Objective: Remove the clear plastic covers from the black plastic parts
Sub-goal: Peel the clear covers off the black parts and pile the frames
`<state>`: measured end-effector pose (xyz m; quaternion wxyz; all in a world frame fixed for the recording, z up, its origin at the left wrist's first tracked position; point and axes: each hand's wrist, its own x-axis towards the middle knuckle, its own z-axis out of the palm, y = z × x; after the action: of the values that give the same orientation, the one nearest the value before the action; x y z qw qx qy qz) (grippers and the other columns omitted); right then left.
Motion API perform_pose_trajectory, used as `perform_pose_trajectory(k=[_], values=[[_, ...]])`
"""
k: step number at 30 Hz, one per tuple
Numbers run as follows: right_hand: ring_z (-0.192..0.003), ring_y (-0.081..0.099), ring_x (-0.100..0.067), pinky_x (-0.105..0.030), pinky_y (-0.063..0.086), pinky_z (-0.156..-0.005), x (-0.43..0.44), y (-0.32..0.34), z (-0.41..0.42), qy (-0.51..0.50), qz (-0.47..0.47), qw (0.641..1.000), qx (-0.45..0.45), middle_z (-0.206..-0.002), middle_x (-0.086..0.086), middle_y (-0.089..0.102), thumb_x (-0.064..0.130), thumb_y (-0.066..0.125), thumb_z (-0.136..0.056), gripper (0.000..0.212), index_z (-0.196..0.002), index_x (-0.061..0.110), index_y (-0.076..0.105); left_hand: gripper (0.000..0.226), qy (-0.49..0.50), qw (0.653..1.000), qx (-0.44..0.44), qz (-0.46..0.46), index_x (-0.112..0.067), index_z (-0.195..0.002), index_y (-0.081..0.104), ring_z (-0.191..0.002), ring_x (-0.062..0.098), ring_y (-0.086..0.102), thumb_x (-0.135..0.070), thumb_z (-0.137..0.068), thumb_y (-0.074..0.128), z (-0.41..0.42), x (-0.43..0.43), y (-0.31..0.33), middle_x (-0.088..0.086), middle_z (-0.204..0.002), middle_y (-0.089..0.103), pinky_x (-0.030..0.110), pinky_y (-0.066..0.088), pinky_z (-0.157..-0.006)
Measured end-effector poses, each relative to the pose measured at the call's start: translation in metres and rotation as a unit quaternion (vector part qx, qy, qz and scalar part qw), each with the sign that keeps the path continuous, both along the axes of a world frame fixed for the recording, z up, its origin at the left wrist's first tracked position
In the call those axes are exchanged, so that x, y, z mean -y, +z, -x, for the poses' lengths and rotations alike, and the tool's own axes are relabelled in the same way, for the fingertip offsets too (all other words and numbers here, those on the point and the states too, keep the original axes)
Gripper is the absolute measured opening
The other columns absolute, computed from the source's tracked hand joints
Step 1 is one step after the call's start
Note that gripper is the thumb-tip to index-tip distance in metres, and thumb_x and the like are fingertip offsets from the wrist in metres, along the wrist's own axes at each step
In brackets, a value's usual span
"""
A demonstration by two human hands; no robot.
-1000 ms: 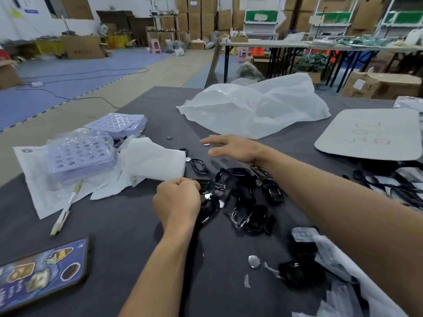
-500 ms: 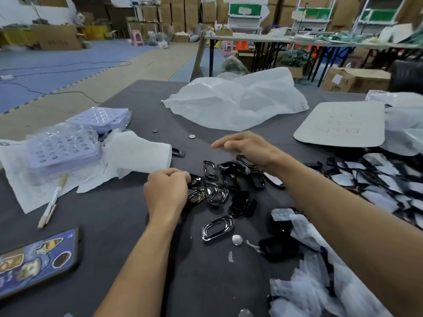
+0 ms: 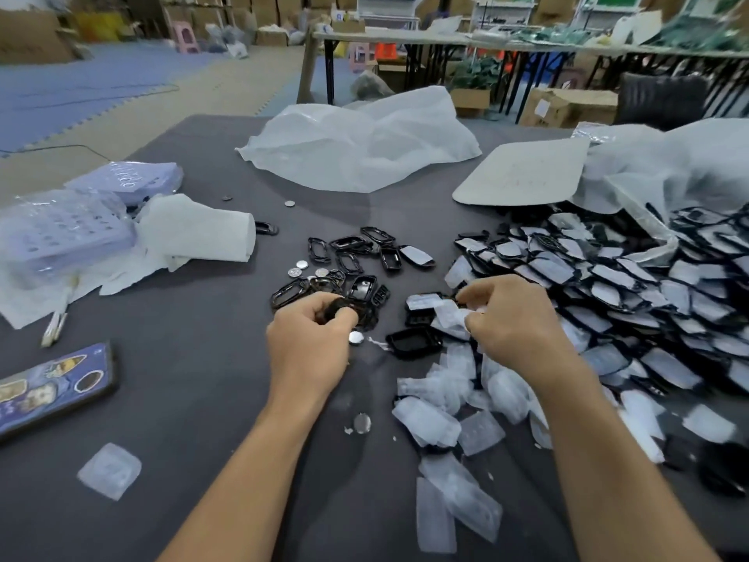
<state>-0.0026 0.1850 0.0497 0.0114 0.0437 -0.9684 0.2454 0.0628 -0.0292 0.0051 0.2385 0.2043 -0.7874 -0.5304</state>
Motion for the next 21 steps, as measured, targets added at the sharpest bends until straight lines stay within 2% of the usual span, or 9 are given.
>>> perform_pose_trajectory(k=[3, 6, 8, 11, 13, 15, 17, 20, 21], values=[[-0.125, 0.057, -0.022, -0.040, 0.046, -0.110, -0.008, -0.010, -0.013, -0.024, -0.019, 1.000, 0.003, -0.124, -0.001, 0.070, 0.021, 0.069, -0.089, 0.037, -0.124, 0.031, 0.071, 0.016, -0.001, 1.000, 0.008, -0.007, -0.043, -0.077, 0.075, -0.053, 0.005, 0.058, -0.029, -0.074, 0.068, -0.003, 0.000, -0.002, -0.009, -0.060, 0.069, 0.018, 0.051, -0.058], [-0.127, 0.056, -0.023, -0.041, 0.042, -0.112, -0.010, -0.016, -0.019, -0.011, -0.034, 0.999, 0.010, -0.129, 0.001, 0.070, 0.026, 0.069, -0.092, 0.041, -0.133, 0.029, 0.067, 0.016, -0.023, 0.999, 0.032, -0.015, -0.042, -0.077, 0.077, -0.062, 0.018, 0.069, -0.031, -0.071, 0.068, 0.002, 0.001, -0.002, -0.010, -0.062, 0.072, 0.040, 0.063, -0.071], [-0.124, 0.059, -0.022, -0.040, 0.046, -0.109, -0.011, -0.014, -0.020, -0.014, -0.030, 0.999, 0.009, -0.126, 0.003, 0.071, 0.027, 0.071, -0.092, 0.036, -0.128, 0.029, 0.070, 0.013, -0.029, 0.999, 0.040, -0.002, -0.037, -0.076, 0.077, -0.060, 0.022, 0.069, -0.032, -0.070, 0.067, 0.007, 0.002, -0.003, -0.007, -0.060, 0.071, 0.045, 0.064, -0.071], [-0.102, 0.069, -0.023, -0.041, 0.053, -0.099, -0.012, -0.013, -0.021, -0.054, -0.016, 0.998, -0.021, -0.103, 0.003, 0.077, 0.020, 0.070, -0.092, 0.017, -0.103, 0.031, 0.077, 0.013, -0.031, 0.999, 0.036, 0.019, -0.037, -0.075, 0.077, -0.049, 0.009, 0.058, -0.031, -0.070, 0.066, 0.015, 0.003, -0.005, -0.009, -0.055, 0.067, 0.041, 0.061, -0.064], [-0.089, 0.070, -0.023, -0.043, 0.053, -0.097, -0.010, -0.010, -0.023, -0.071, -0.009, 0.997, -0.040, -0.086, 0.004, 0.076, 0.019, 0.070, -0.090, 0.015, -0.089, 0.032, 0.077, 0.013, -0.035, 0.998, 0.031, 0.029, -0.037, -0.075, 0.077, -0.046, 0.006, 0.052, -0.031, -0.070, 0.066, 0.018, 0.002, -0.006, -0.007, -0.053, 0.066, 0.037, 0.058, -0.058], [-0.096, 0.070, -0.022, -0.044, 0.051, -0.101, -0.009, -0.009, -0.024, -0.068, -0.002, 0.997, -0.035, -0.092, 0.006, 0.076, 0.029, 0.075, -0.089, 0.008, -0.096, 0.032, 0.077, 0.013, -0.049, 0.998, 0.030, 0.038, -0.041, -0.076, 0.076, -0.044, 0.004, 0.051, -0.032, -0.072, 0.067, 0.020, 0.000, -0.007, -0.009, -0.055, 0.067, 0.030, 0.052, -0.056], [-0.105, 0.068, -0.020, -0.043, 0.049, -0.103, -0.008, -0.008, -0.025, -0.061, -0.010, 0.998, -0.016, -0.102, 0.007, 0.076, 0.039, 0.078, -0.088, 0.018, -0.104, 0.032, 0.076, 0.014, -0.064, 0.996, 0.037, 0.051, -0.043, -0.078, 0.076, -0.046, 0.003, 0.055, -0.033, -0.073, 0.067, 0.021, -0.002, -0.009, -0.010, -0.057, 0.069, 0.026, 0.050, -0.056], [-0.098, 0.069, -0.023, -0.043, 0.051, -0.098, -0.008, -0.006, -0.024, -0.074, 0.000, 0.997, -0.022, -0.093, 0.004, 0.077, 0.028, 0.074, -0.090, 0.006, -0.087, 0.032, 0.076, 0.015, -0.075, 0.993, 0.040, 0.076, -0.044, -0.078, 0.076, -0.049, 0.001, 0.057, -0.031, -0.075, 0.068, 0.021, -0.002, -0.011, -0.013, -0.059, 0.071, 0.024, 0.050, -0.057], [-0.090, 0.069, -0.024, -0.043, 0.052, -0.096, -0.009, -0.007, -0.023, -0.082, -0.001, 0.996, -0.030, -0.085, 0.004, 0.076, 0.022, 0.070, -0.090, 0.017, -0.078, 0.033, 0.073, 0.016, -0.075, 0.993, 0.038, 0.077, -0.045, -0.078, 0.076, -0.049, 0.000, 0.058, -0.030, -0.076, 0.068, 0.021, -0.002, -0.011, -0.013, -0.059, 0.071, 0.023, 0.050, -0.057]])
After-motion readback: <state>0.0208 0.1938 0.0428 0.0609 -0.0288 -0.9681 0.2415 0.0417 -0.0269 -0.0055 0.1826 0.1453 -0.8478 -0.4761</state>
